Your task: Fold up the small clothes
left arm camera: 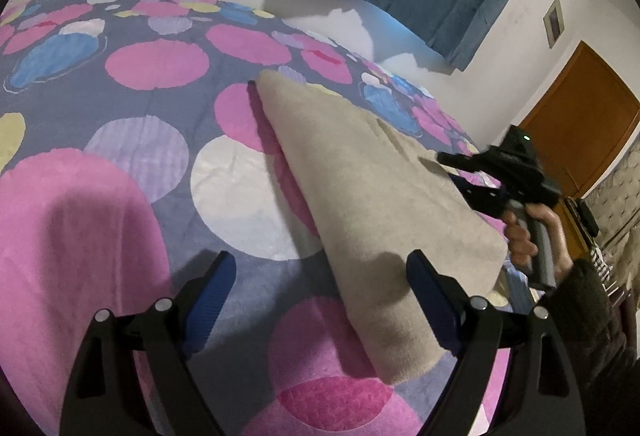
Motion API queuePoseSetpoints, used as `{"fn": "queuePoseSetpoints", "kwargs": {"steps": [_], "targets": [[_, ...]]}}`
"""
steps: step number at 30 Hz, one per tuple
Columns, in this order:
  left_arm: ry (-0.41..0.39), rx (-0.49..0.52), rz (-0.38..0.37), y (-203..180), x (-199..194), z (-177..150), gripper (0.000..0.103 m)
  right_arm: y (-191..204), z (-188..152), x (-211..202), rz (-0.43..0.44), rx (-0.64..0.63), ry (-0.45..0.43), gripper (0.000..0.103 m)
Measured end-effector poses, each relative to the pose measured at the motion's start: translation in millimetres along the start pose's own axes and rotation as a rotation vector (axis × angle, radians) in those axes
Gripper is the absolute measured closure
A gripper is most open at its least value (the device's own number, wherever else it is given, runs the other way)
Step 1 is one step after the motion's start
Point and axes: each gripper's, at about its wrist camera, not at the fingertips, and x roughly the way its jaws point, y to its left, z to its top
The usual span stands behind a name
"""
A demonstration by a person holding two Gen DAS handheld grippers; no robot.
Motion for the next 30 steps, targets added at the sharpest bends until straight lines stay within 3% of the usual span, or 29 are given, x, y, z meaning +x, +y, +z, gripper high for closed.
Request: {"fn": "queuePoseSetpoints", "kwargs": {"steps": [1, 2, 3, 6, 9, 16, 19, 22, 28, 30], "targets": [[0.002, 0.0, 0.001, 0, 0, 0, 0.017, -3, 4, 5, 0.004, 0.007, 0.007, 0.076], [0.005, 0.001, 0.004, 0, 1, 0, 0.017, -3, 6, 8, -0.006, 0.003, 0.013, 0.094], [0.007, 0.001, 0.007, -1, 1, 0, 0.017, -3, 7, 9, -0.023, -0.007, 0.013, 0.098], [0.011, -0.004, 0.002, 0, 1, 0, 0.017, -9, 6, 7, -0.066, -0.022, -0.01, 0.099], [0.016, -0.008, 0.001, -1, 2, 0, 0.017, -21, 4, 8, -0.051, 0.019, -0.016, 0.099], [0.018, -0.02, 0.005, 2, 2, -1, 0.017, -8, -18, -16, -0.014, 0.005, -0.012, 0.092], [0.016, -0.015, 0.009, 1, 1, -1, 0.017, -2, -33, -30, -0.014, -0.013, -0.016, 0.075], [0.015, -0.015, 0.011, 1, 1, -1, 0.017, -1, -54, -48, -0.016, -0.021, -0.028, 0.069], [0.013, -0.021, -0.004, -2, -1, -3, 0.017, 0, -94, -67, -0.024, -0.024, -0.027, 0.068], [0.017, -0.024, -0.019, -3, -2, -4, 0.017, 0, -101, -66, -0.042, -0.025, -0.022, 0.073]]}}
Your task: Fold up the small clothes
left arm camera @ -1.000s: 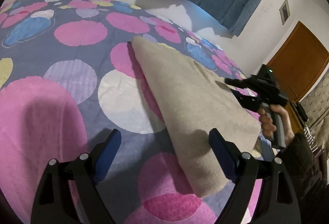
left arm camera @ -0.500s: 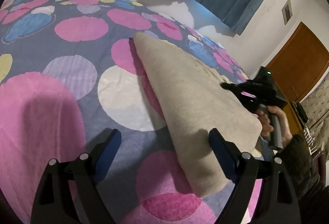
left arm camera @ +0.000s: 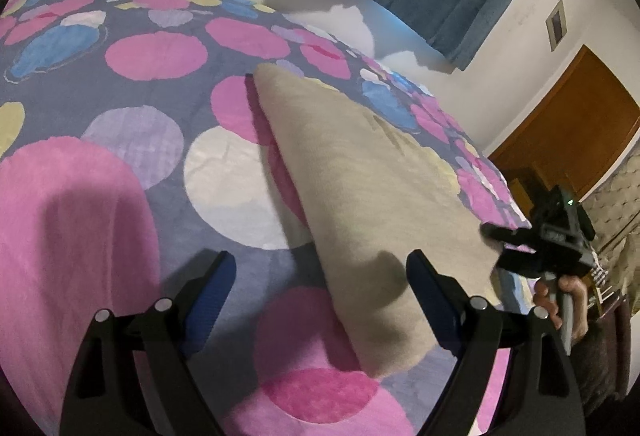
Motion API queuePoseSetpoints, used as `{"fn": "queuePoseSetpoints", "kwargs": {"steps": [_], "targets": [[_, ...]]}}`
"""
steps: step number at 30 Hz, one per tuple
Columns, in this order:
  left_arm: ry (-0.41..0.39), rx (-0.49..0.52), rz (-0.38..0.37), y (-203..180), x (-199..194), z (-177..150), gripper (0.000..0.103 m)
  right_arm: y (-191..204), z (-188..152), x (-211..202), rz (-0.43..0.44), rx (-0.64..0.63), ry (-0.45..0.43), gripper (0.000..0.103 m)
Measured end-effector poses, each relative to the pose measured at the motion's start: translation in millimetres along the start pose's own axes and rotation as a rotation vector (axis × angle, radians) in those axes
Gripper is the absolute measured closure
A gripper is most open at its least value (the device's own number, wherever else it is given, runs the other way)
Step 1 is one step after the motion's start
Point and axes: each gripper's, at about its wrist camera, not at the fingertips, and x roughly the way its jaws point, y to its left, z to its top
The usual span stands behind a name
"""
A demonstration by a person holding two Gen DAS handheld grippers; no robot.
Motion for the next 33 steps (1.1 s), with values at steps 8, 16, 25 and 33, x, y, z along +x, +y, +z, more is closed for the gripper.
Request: {"fn": "queuePoseSetpoints", "kwargs": {"steps": [8, 16, 25, 33], "targets": [[0.07, 0.044, 0.06, -7, 14, -5, 0.017, -8, -6, 14, -0.041, 0.004, 0.019, 0.092], [0.077, 0.046, 0.064, -6, 14, -5, 0.017, -14, -9, 14, -0.012, 0.016, 0.012, 0.092], [0.076, 0.046, 0.063, -5, 15, -6, 0.017, -19, -13, 10, 0.004, 0.016, 0.007, 0.093], [0.067, 0.0, 0.017, -1, 10, -1, 0.017, -17, -6, -7, 0.049, 0.038, -0.004, 0.057]]}}
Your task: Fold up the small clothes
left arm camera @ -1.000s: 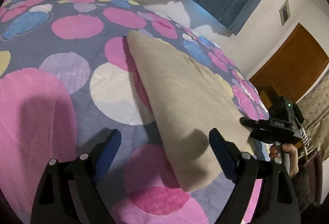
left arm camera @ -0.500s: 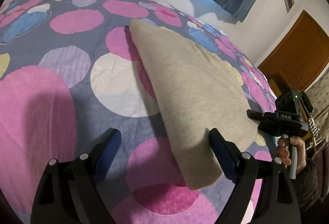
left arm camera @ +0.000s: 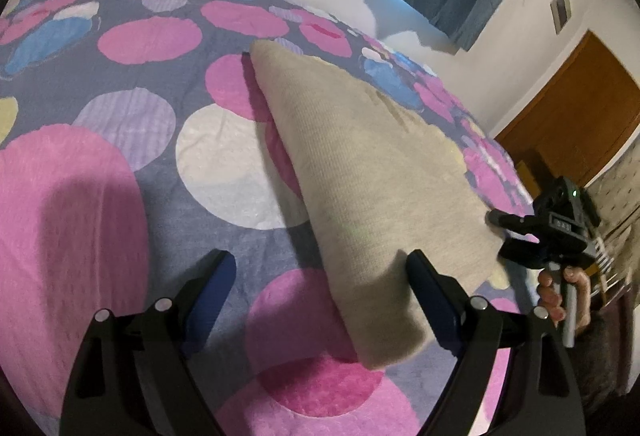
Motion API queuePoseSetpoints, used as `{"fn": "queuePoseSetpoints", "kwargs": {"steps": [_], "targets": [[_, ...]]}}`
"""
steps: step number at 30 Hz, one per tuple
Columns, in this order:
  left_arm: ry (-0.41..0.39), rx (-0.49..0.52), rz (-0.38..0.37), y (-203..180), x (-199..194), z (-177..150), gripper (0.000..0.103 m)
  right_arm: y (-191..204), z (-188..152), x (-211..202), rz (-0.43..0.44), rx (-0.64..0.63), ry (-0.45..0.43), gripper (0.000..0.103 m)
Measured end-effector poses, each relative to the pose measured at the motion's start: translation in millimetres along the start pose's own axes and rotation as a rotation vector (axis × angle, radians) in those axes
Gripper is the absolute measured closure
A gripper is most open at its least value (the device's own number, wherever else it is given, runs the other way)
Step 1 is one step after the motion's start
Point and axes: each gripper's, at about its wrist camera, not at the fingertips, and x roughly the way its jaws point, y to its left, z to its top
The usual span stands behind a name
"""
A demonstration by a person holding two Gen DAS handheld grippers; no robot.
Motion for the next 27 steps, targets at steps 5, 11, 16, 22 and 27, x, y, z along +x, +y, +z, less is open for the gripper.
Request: {"fn": "queuePoseSetpoints", "kwargs": {"steps": [5, 11, 16, 22, 27], "targets": [[0.038, -0.088, -0.076, 14, 12, 24, 0.017, 4, 25, -7, -0.011, -0.028, -0.028, 0.041], [0.059, -0.119, -0.131, 32, 40, 65, 0.017, -2, 72, 38, 0.041, -0.025, 0.016, 0.041], [0.052, -0.16, -0.205, 49, 62, 94, 0.017, 6, 100, 75, 0.099, -0.046, 0.054, 0.041], [0.047, -0.076, -0.199, 39, 87, 111, 0.017, 10, 116, 96, 0.163, -0.067, 0.064, 0.041], [0.057, -0.087, -0.2, 42, 97, 115, 0.045, 16, 119, 106, 0.161, -0.118, 0.096, 0.052]]}}
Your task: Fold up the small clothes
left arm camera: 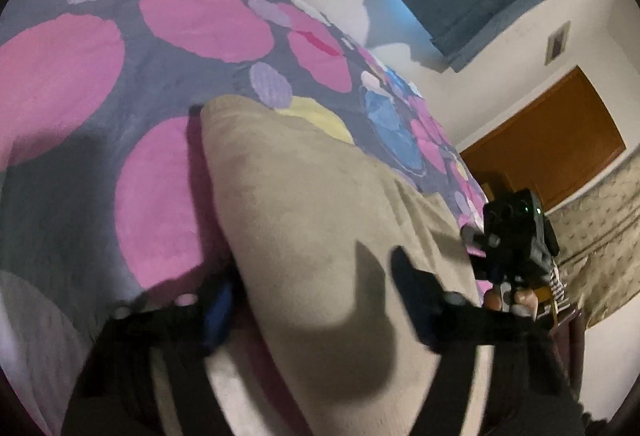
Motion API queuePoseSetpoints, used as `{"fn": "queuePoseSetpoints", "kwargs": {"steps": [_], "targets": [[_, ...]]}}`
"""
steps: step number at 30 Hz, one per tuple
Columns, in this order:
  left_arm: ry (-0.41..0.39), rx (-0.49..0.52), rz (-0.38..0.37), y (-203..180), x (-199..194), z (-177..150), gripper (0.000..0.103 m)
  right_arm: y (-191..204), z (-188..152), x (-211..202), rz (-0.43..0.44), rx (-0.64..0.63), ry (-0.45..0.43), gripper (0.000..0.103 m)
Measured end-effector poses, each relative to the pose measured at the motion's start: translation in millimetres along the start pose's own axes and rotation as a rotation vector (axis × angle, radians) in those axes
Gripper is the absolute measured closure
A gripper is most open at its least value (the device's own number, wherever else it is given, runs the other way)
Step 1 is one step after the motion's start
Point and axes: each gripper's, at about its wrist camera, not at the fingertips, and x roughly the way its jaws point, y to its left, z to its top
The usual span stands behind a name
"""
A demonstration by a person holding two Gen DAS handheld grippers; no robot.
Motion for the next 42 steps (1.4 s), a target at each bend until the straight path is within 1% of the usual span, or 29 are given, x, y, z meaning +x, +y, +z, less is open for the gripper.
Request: {"fn": "queuePoseSetpoints", "kwargs": {"steps": [1, 2, 3, 4, 5, 7, 12, 16, 19, 21, 28, 34, 36, 37, 39, 42], "targets": [[0.003, -0.022, -0.006, 3, 2, 1, 0.056, 1, 0, 3, -0.019, -0.01, 0.011, 0.061], [0.005, -0.035, 0.001, 5, 4, 0, 0.06, 0, 0, 5, -0.033, -0.01, 0.014, 0.074], [0.002, -0.034, 0.005, 7, 4, -1, 0.064, -3, -1, 8, -0.046, -0.002, 0.017, 0.081], [-0.002, -0.027, 0.008, 6, 4, -2, 0.071, -6, -2, 9, -0.056, 0.007, 0.018, 0.085], [0.002, -0.028, -0.001, 6, 4, -3, 0.074, -8, -4, 9, -0.056, 0.009, 0.002, 0.085], [-0.016, -0.031, -0.006, 4, 0, -3, 0.078, -2, -7, 5, -0.062, -0.02, -0.022, 0.087], [-0.081, 0.018, 0.015, -10, -20, -6, 0.084, 32, -16, -7, -0.084, -0.136, -0.085, 0.089], [-0.14, 0.059, 0.006, -26, -46, -9, 0.085, 60, -22, -14, -0.102, -0.217, -0.113, 0.089], [-0.177, 0.108, 0.023, -41, -67, -14, 0.085, 87, -28, -20, -0.116, -0.289, -0.126, 0.089], [-0.2, 0.121, 0.027, -47, -80, -18, 0.085, 99, -32, -23, -0.12, -0.315, -0.134, 0.09], [-0.273, 0.124, 0.021, -53, -129, -28, 0.085, 143, -46, -24, -0.094, -0.375, -0.149, 0.09], [-0.345, 0.15, 0.014, -60, -174, -35, 0.085, 186, -61, -34, -0.034, -0.432, -0.195, 0.095], [-0.349, 0.157, 0.017, -62, -182, -33, 0.085, 193, -61, -32, -0.011, -0.441, -0.179, 0.095], [-0.346, 0.163, 0.034, -60, -183, -29, 0.085, 193, -59, -29, -0.008, -0.436, -0.17, 0.095], [-0.341, 0.172, 0.067, -53, -177, -19, 0.085, 190, -53, -17, -0.027, -0.422, -0.156, 0.095], [-0.282, 0.143, 0.076, -26, -156, -1, 0.085, 175, -33, 7, -0.063, -0.399, -0.133, 0.096]]}}
